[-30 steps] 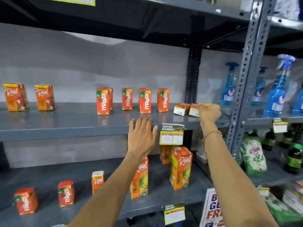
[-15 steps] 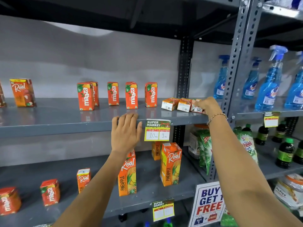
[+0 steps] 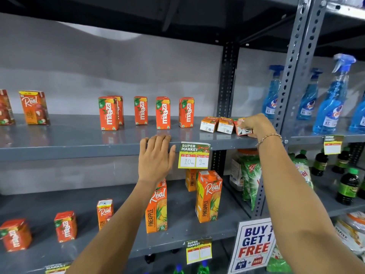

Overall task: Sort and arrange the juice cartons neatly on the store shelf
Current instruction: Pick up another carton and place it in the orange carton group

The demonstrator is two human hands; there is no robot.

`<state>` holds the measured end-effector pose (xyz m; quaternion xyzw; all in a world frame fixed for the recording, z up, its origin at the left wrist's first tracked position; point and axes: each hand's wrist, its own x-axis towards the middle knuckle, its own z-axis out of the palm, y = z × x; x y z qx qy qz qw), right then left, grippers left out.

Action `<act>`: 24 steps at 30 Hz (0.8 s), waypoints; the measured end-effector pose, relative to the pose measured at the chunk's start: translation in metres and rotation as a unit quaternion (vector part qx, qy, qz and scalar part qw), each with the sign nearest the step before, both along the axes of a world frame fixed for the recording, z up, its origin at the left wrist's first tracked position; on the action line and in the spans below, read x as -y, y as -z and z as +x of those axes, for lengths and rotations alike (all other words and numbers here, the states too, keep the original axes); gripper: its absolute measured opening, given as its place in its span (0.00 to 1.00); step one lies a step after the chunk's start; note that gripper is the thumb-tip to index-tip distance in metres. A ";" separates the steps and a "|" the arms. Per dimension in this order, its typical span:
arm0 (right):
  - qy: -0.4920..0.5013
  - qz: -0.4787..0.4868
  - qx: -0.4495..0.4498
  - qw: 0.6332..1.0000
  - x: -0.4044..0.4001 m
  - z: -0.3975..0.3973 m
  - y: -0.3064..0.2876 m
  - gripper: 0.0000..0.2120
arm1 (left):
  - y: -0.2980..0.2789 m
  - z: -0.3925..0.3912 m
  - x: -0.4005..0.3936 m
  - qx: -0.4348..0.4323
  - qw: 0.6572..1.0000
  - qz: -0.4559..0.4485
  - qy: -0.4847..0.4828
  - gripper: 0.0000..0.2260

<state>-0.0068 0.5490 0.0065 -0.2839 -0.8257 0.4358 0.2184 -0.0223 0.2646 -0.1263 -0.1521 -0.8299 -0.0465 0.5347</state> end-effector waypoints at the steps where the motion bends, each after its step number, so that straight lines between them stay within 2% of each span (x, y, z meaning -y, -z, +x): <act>1: -0.006 -0.025 -0.001 1.000 -0.002 0.002 -0.002 0.06 | -0.001 0.000 0.000 0.001 1.000 0.000 0.000 0.18; 3: -0.028 -0.107 -0.019 0.994 -0.007 0.006 -0.004 0.06 | -0.001 0.001 0.001 0.004 1.000 -0.001 0.002 0.19; 5: -0.048 -0.182 -0.040 0.981 -0.010 0.010 -0.004 0.17 | -0.001 0.003 0.002 0.006 1.000 -0.002 0.007 0.18; 6: -0.062 -0.213 -0.054 0.974 -0.010 0.012 -0.003 0.16 | -0.001 0.003 0.002 0.008 1.000 -0.004 0.008 0.18; 8: -0.070 -0.264 -0.090 0.958 -0.011 0.016 0.000 0.06 | -0.002 0.005 0.003 0.017 1.000 -0.008 0.009 0.18; 10: -0.077 -0.316 -0.140 0.935 -0.009 0.020 0.002 0.09 | -0.004 0.006 0.004 0.026 1.000 -0.009 0.013 0.18; 12: -0.095 -0.350 -0.187 0.913 0.002 0.024 0.004 0.08 | -0.006 0.008 0.007 0.036 0.999 -0.014 0.024 0.19; 15: -0.172 -0.345 -0.210 0.898 0.039 0.032 0.007 0.06 | -0.008 0.013 0.017 0.054 0.997 -0.049 0.026 0.20; 18: -0.268 -0.299 -0.186 0.897 0.090 0.038 0.009 0.05 | -0.013 0.019 0.043 0.067 0.995 -0.069 0.015 0.20; 20: -0.317 -0.281 -0.169 0.890 0.126 0.035 0.009 0.06 | -0.013 0.020 0.073 0.069 0.996 -0.058 0.007 0.19; 24: -0.378 -0.265 -0.160 0.873 0.193 0.020 0.013 0.15 | -0.015 0.018 0.146 0.061 0.998 0.023 -0.026 0.17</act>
